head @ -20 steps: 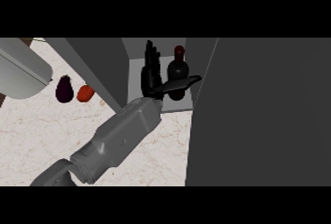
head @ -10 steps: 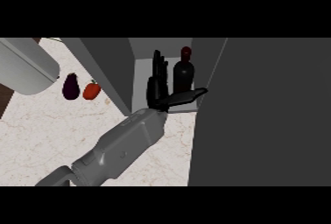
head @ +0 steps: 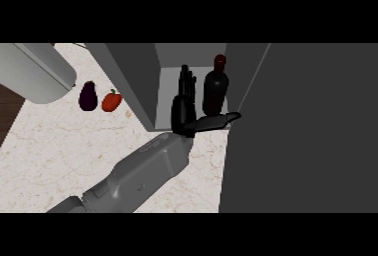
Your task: Pick up the wine, place it into the cabinet and close the cabinet
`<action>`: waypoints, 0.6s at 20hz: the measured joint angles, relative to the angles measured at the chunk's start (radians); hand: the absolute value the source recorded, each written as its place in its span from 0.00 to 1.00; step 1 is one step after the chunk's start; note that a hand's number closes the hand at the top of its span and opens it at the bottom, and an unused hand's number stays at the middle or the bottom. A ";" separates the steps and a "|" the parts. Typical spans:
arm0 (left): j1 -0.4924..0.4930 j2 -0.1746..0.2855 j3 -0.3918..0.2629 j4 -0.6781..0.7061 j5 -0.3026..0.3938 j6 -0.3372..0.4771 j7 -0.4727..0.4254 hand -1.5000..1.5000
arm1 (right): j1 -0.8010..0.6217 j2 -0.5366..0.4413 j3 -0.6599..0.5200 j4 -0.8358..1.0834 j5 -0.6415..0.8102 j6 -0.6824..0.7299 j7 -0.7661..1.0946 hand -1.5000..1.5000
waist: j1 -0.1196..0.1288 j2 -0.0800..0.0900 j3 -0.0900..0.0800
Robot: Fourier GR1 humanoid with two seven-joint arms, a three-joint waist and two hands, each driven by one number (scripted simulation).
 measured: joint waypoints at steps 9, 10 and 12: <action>0.138 0.005 0.019 -0.137 -0.135 0.020 -0.028 0.00 | 0.003 -0.008 -0.023 -0.005 -0.004 -0.006 0.005 0.00 | 0.022 -0.005 0.000; 0.152 0.025 0.021 -0.166 -0.151 0.021 -0.021 0.00 | -0.013 -0.014 -0.034 -0.010 -0.013 -0.013 0.024 0.00 | 0.024 -0.005 0.000; 0.191 0.044 0.020 -0.219 -0.190 0.022 -0.013 0.00 | -0.018 -0.015 -0.042 0.007 -0.010 -0.012 0.012 0.00 | 0.027 -0.006 0.000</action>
